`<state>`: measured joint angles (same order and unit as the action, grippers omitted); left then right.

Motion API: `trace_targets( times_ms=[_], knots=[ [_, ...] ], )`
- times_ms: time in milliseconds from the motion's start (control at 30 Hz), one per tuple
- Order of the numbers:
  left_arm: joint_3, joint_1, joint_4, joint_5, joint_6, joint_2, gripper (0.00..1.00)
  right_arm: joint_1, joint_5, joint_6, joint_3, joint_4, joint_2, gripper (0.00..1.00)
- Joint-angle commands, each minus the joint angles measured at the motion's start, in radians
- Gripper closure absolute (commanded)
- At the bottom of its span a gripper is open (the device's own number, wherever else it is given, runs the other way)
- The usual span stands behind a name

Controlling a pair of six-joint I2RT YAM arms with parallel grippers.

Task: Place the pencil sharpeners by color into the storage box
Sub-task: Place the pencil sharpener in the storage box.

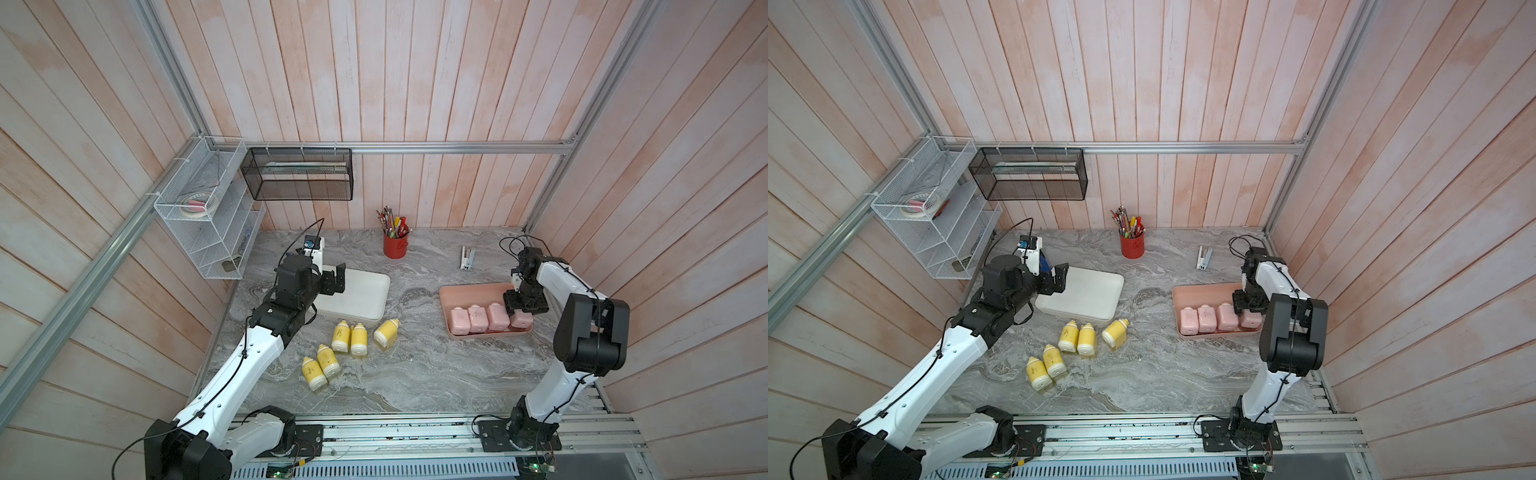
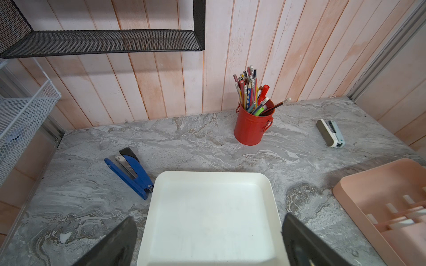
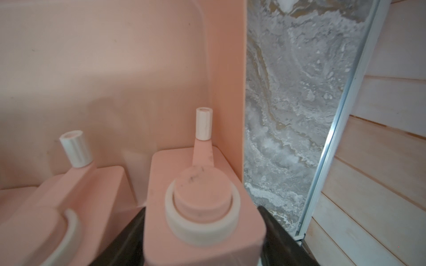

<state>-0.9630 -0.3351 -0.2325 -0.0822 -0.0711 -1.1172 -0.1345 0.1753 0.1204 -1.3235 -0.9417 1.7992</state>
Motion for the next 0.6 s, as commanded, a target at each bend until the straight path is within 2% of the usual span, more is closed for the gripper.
trace_targets(
  times_ms=[0,567],
  knots=[
    [-0.019,-0.004,0.003,0.011,0.002,-0.001,0.00,-0.002,0.034,-0.012,-0.028,-0.025,-0.037,0.27],
    [-0.019,-0.005,0.003,0.008,0.002,-0.004,0.00,0.026,0.024,-0.001,-0.044,-0.037,-0.064,0.29]
  ],
)
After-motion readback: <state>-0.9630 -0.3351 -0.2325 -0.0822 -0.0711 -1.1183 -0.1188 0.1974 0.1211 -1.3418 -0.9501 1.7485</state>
